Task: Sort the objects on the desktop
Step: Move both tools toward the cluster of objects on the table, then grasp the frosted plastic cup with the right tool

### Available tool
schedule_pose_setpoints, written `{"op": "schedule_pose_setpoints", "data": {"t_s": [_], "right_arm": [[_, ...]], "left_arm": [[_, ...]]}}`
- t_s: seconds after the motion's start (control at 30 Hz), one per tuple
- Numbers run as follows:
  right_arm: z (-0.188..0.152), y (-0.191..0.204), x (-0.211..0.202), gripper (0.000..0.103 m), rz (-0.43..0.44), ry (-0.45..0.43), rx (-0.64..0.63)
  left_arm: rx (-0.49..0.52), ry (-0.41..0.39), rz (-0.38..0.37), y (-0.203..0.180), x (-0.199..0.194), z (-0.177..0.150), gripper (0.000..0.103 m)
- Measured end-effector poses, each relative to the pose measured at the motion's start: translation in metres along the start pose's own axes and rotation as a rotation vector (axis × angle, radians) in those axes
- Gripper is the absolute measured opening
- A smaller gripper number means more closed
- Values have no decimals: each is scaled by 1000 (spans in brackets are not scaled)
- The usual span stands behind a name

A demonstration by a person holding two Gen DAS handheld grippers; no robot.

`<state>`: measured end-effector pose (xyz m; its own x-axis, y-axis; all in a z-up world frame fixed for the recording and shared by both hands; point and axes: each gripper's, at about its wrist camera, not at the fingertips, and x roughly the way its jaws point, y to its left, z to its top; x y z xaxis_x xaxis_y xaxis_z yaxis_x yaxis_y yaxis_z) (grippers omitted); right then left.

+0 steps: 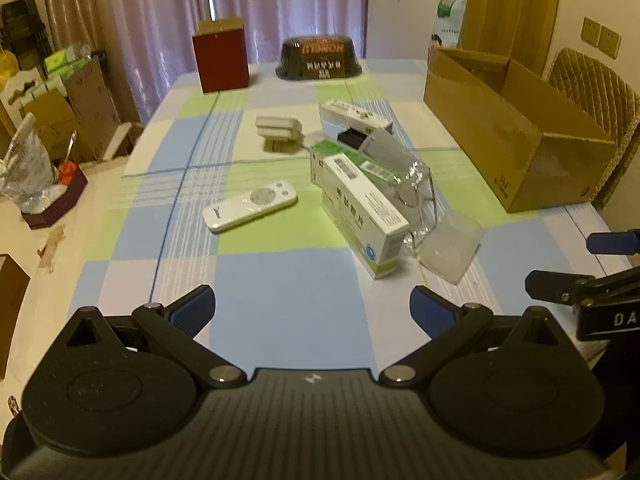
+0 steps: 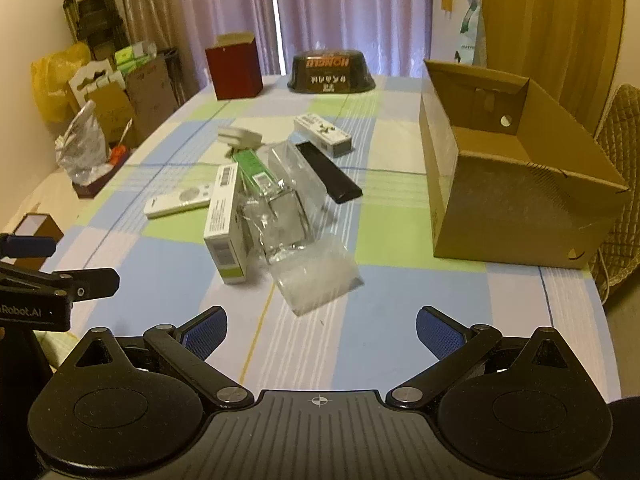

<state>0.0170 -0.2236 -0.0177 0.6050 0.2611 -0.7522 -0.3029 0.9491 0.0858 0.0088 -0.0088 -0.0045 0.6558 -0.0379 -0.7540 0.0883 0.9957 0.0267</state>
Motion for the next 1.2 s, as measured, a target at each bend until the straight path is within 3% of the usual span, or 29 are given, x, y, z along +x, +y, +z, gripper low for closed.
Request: {"op": "schedule_pose_setpoints", "data": {"t_s": [0.4,0.8,1.2], "right_arm": [[3,-5,24,103,14,51,-43],[17,-2,77,103,75,59,-359],[25,1,130,102,114,111,-510]], "left_arm": [[-39,53,12,8,17,0,102],[-57,59,-2,13,40,9,102],[-65,48,-22,11,64,21,102]]}}
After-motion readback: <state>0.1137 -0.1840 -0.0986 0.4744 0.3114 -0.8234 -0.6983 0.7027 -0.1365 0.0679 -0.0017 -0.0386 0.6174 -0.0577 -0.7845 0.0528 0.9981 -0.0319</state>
